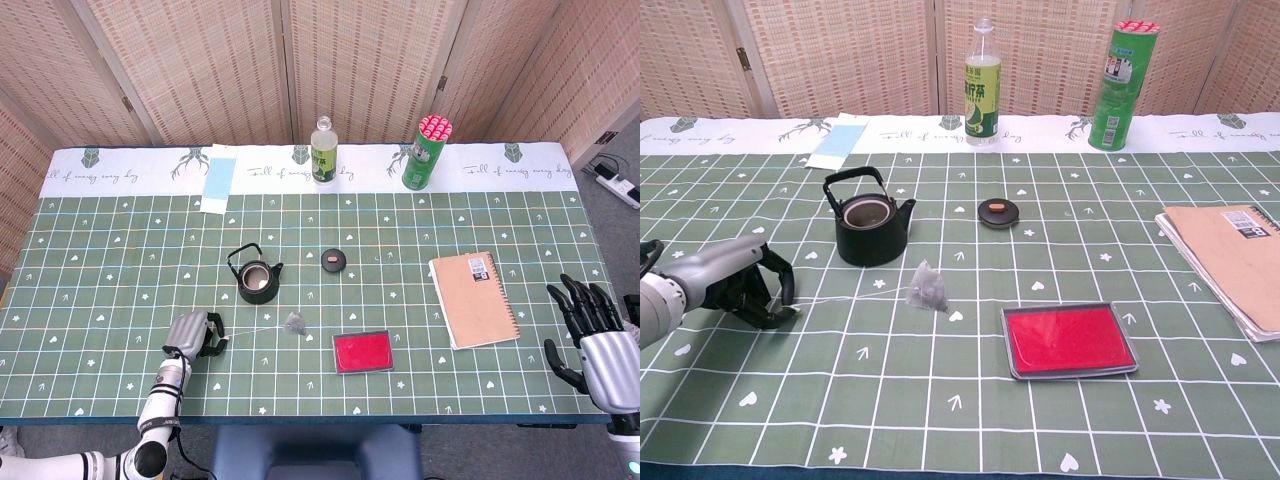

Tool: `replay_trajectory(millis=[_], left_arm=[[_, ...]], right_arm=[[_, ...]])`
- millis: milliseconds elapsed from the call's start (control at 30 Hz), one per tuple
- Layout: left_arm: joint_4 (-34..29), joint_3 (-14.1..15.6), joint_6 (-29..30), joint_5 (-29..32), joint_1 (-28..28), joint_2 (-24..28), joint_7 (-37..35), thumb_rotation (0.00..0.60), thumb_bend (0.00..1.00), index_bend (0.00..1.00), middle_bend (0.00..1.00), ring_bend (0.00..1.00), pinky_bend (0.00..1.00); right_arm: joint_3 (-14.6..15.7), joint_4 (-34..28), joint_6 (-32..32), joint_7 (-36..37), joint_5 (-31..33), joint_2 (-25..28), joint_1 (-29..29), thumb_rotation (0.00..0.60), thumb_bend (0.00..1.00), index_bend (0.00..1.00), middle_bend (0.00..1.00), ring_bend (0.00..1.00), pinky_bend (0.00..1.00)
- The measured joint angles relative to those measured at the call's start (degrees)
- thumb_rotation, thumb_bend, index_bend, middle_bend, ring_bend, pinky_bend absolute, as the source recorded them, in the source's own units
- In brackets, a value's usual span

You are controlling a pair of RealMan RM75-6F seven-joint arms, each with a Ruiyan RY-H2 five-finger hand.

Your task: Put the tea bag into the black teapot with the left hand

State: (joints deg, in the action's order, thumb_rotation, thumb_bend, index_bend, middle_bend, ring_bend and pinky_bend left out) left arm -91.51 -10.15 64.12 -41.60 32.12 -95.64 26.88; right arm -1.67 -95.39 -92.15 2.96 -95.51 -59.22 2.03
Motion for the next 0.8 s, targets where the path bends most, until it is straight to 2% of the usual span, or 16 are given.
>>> replay_trajectory(millis=[200, 433, 800], left_arm=[[-0.2, 0.3, -0.3, -0.5, -0.1, 0.6, -0.5, 0.6, 0.59, 0.65, 1.0, 1.0, 1.0], [-1.1, 0.2, 0.9, -2.8, 0.1, 1.3, -0.3, 0.6, 0.59, 0.66, 1.0, 1.0, 1.0], [-6.2, -1.9, 5.6, -5.2, 2.9, 3.8, 7.6, 0.6, 0.59, 0.67, 1.0, 1.0, 1.0]], right_arm=[[0.0, 0.0, 0.2, -0.1, 0.1, -0.1, 0.1, 0.6, 0.51, 0.0, 0.0, 0.0, 0.0], [0.1, 0.0, 0.2, 0.0, -0.1, 0.0, 0.1, 0.6, 0.51, 0.0, 0.0, 0.0, 0.0], [0.0, 0.1, -0.2, 1.8, -0.1, 0.5, 0.0, 0.6, 0.51, 0.0, 0.0, 0.0, 0.0]])
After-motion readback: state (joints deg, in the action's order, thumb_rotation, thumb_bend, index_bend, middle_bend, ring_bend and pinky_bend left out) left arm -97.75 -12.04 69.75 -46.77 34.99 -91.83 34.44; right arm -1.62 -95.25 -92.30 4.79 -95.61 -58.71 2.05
